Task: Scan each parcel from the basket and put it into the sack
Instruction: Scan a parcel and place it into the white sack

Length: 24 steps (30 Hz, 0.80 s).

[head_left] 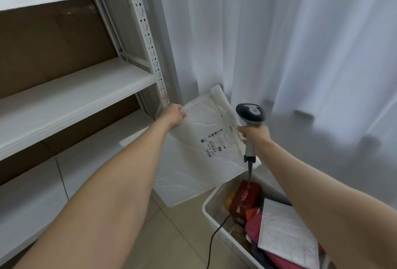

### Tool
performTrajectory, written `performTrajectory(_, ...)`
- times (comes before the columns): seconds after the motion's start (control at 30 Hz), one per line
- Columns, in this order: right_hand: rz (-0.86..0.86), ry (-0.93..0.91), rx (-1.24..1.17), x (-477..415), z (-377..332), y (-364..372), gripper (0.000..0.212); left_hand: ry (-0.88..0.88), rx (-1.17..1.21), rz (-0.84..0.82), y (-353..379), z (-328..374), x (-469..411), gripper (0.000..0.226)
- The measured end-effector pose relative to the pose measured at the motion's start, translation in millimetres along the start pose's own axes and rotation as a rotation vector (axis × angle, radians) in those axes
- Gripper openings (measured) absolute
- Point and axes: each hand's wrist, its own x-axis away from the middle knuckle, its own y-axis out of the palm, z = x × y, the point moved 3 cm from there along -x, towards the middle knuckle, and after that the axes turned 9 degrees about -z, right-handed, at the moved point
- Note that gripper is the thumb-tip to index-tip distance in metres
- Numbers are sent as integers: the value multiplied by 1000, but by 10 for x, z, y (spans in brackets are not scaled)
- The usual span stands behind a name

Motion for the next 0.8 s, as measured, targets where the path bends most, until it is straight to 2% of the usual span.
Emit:
performTrajectory(0.07, -18, -9, 95, 34, 75, 2, 15, -53, 0, 25, -2, -54, -31, 27)
performTrajectory(0.23, -187, -19, 340, 200, 269, 100, 12, -97, -62, 87, -72, -104, -45, 23)
performTrajectory(0.37, -225, -43, 388, 291, 350, 202, 8, -141, -70, 93, -82, -71, 19, 28)
performTrajectory(0.8, -185, -92, 522, 468, 398, 212, 16, -158, -106, 123, -87, 76, 170, 28)
